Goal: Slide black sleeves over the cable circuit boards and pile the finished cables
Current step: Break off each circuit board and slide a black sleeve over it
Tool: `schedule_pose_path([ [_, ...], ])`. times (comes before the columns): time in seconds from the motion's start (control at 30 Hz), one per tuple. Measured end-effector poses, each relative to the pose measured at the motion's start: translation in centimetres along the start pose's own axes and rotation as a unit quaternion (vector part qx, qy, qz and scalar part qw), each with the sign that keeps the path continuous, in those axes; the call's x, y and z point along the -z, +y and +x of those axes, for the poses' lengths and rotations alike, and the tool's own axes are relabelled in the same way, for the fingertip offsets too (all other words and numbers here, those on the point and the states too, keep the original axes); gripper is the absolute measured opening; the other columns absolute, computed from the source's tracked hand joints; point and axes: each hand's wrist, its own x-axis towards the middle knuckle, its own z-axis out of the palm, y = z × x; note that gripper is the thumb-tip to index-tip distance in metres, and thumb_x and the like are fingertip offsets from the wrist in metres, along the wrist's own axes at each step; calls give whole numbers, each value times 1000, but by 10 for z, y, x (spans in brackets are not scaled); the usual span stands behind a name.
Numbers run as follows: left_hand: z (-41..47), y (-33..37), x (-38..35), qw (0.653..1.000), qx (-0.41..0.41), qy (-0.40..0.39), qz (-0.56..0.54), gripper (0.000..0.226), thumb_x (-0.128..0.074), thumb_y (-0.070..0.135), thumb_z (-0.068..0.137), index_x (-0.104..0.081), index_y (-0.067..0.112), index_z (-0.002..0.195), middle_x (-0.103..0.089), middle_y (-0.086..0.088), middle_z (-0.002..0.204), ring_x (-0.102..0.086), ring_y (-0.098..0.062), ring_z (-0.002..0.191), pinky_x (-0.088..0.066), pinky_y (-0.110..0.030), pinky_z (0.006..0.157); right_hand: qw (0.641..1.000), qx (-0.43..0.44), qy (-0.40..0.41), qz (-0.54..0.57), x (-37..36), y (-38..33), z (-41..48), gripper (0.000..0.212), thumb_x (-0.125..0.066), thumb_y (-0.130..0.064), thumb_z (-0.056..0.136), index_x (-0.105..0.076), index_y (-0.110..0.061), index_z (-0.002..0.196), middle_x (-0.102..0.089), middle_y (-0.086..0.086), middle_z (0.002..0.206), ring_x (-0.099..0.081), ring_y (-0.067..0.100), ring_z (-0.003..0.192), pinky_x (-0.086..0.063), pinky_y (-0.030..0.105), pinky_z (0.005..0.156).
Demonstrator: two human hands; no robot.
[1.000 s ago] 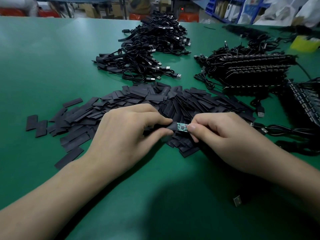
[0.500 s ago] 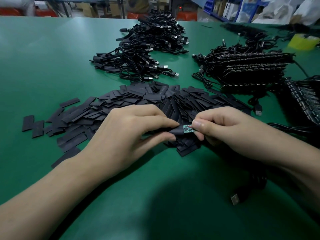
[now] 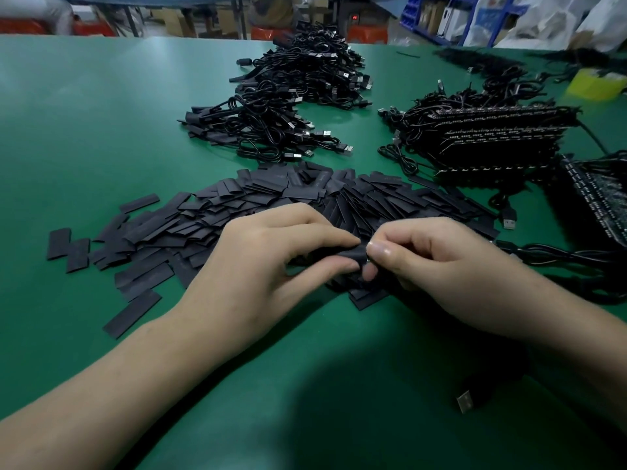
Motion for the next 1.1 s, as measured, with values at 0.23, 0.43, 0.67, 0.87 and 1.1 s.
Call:
schedule_pose_path([
  [0.23,1,0,4,997,45,56,-23,19,-78,29,87,-80,17,101,-73,6,92,-68,-5,84,-54,-26,77,985,108,135,16,0,-2,-3,4,-62,-36,92,-63,-34,96,-62,-9,79,-61,17,72,-52,39,63],
  [0.43,1,7,2,989,98,48,-97,19,-76,32,85,-80,21,99,-74,11,91,-70,-8,85,-53,-20,75,959,177,209,-70,-2,-4,-4,2,-69,-24,93,-71,-23,93,-66,-15,82,-66,12,75,-53,34,62],
  [0.67,1,9,1,983,115,53,-135,16,-77,31,84,-80,22,97,-74,11,90,-71,-12,85,-52,-20,75,938,218,226,-150,1,-1,-4,3,-72,-14,93,-74,-14,93,-70,-8,88,-63,2,83,-46,14,77],
  [0.87,1,9,-1,981,116,38,-151,19,-79,27,83,-80,21,101,-75,10,93,-71,-10,88,-50,-17,77,935,218,236,-151,-5,-4,-5,2,-72,-15,92,-74,-14,92,-69,-11,86,-59,-7,80,-44,11,76],
  [1.1,3,11,3,984,104,77,-121,20,-76,30,85,-78,21,102,-75,10,96,-71,-10,91,-55,-26,80,955,155,248,-56,-6,-4,-6,13,-75,-30,89,-74,-22,100,-71,-12,83,-70,10,77,-56,32,69],
])
